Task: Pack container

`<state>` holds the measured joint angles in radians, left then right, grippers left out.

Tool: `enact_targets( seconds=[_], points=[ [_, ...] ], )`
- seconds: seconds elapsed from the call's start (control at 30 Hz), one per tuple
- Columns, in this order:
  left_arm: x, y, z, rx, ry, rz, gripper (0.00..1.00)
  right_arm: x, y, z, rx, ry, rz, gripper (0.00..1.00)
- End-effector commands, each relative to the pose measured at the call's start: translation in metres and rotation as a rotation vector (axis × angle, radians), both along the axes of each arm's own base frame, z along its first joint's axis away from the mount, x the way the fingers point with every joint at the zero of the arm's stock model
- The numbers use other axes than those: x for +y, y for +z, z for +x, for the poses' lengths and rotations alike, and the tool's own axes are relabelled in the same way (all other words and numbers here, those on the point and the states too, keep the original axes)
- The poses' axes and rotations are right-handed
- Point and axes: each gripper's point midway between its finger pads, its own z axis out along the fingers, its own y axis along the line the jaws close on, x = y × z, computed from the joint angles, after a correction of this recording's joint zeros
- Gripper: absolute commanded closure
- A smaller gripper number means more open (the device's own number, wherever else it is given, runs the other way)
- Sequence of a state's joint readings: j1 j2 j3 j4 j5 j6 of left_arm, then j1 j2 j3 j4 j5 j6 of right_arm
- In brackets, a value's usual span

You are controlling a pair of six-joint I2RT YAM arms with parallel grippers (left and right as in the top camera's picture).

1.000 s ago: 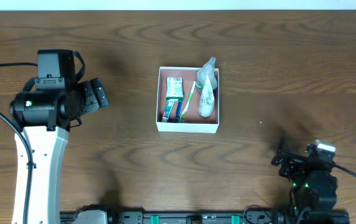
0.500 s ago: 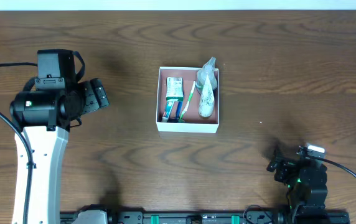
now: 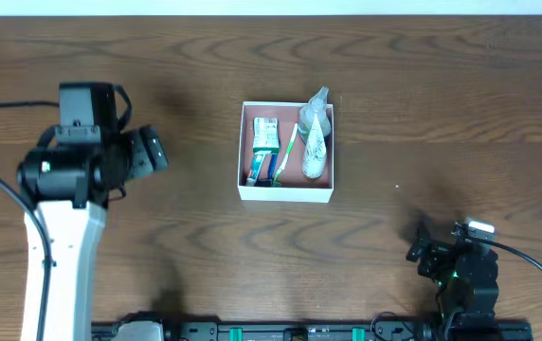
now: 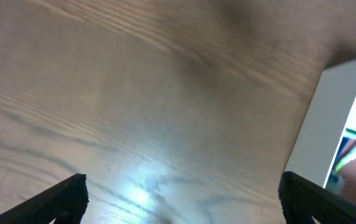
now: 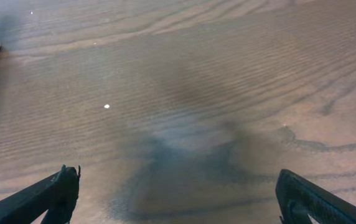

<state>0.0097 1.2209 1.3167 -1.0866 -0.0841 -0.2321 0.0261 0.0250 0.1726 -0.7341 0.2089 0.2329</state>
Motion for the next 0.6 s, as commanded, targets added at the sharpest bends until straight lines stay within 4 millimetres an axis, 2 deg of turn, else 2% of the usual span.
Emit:
enact_targets(
  seconds=[0.0,0.13,0.23,0.33,0.57],
  points=[
    [0.007,0.010,-0.020,-0.089,0.007,0.057,0.02,-0.001,-0.002,0.000,0.003,0.000,-0.006,0.01],
    [0.004,0.013,-0.031,-0.288,0.002,0.042,0.02,-0.001,-0.002,0.000,0.003,0.000,-0.006,0.01],
    [-0.002,0.006,-0.039,-0.440,-0.018,0.016,0.02,-0.001,-0.002,0.000,0.003,0.000,-0.006,0.01],
    [-0.003,-0.018,-0.054,-0.506,-0.023,0.011,0.02,-0.001,-0.002,0.000,0.003,0.000,-0.006,0.01],
    [-0.014,-0.092,-0.078,-0.503,-0.068,-0.038,0.02,-0.001,-0.002,0.000,0.003,0.000,-0.006,0.01]
  ],
)
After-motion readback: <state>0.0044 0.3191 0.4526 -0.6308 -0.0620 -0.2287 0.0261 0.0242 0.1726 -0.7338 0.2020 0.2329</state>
